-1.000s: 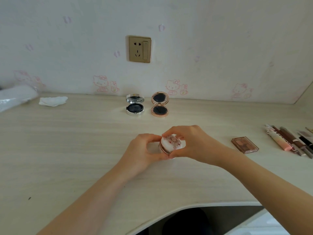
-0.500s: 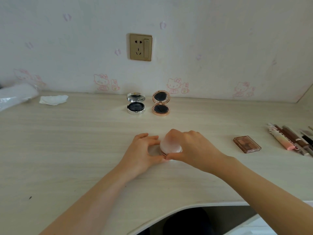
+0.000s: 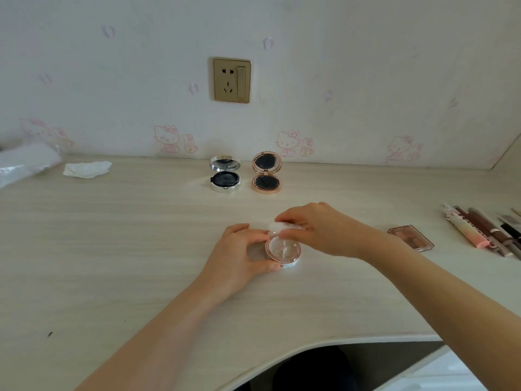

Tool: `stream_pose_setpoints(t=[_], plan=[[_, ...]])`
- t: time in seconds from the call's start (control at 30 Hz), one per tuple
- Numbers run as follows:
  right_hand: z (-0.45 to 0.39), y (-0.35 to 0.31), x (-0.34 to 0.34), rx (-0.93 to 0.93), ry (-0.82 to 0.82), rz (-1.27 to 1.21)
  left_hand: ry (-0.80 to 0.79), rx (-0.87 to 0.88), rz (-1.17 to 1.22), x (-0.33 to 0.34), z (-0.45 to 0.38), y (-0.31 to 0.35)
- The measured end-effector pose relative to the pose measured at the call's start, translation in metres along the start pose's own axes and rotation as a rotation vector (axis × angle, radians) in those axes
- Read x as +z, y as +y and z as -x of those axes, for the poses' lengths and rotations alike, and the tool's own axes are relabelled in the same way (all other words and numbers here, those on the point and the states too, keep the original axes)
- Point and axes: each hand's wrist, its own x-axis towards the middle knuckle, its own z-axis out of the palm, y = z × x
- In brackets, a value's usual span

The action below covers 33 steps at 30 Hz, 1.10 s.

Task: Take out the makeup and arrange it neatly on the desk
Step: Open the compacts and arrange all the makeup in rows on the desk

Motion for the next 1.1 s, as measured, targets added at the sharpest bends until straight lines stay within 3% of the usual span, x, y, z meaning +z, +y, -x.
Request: stream_pose_setpoints(t=[0.17, 0.43, 0.8, 1.0, 1.1], plan=[[-0.009, 0.005, -0.003, 0.02, -0.045, 0.0, 0.005, 0.039, -0.016, 0.0, 0.0, -0.001], [-0.014, 0.004, -0.007, 0.144, -0.125, -0.31, 0.018, 0.021, -0.036, 0.002, 0.0, -0.003], [-0.012, 0.009, -0.004, 0.188, -0.129, -0.544, 0.035, 0.021, -0.065, 0.006, 0.003, -0.001], [0.005, 0.018, 0.02, 0.286, 0.214, -0.65, 0.074, 0.027, -0.084, 0.006, 0.005, 0.0], [0.021, 0.019, 0.039, 0.288, 0.312, -0.547, 0.068, 0.054, -0.112, 0.007, 0.005, 0.002]])
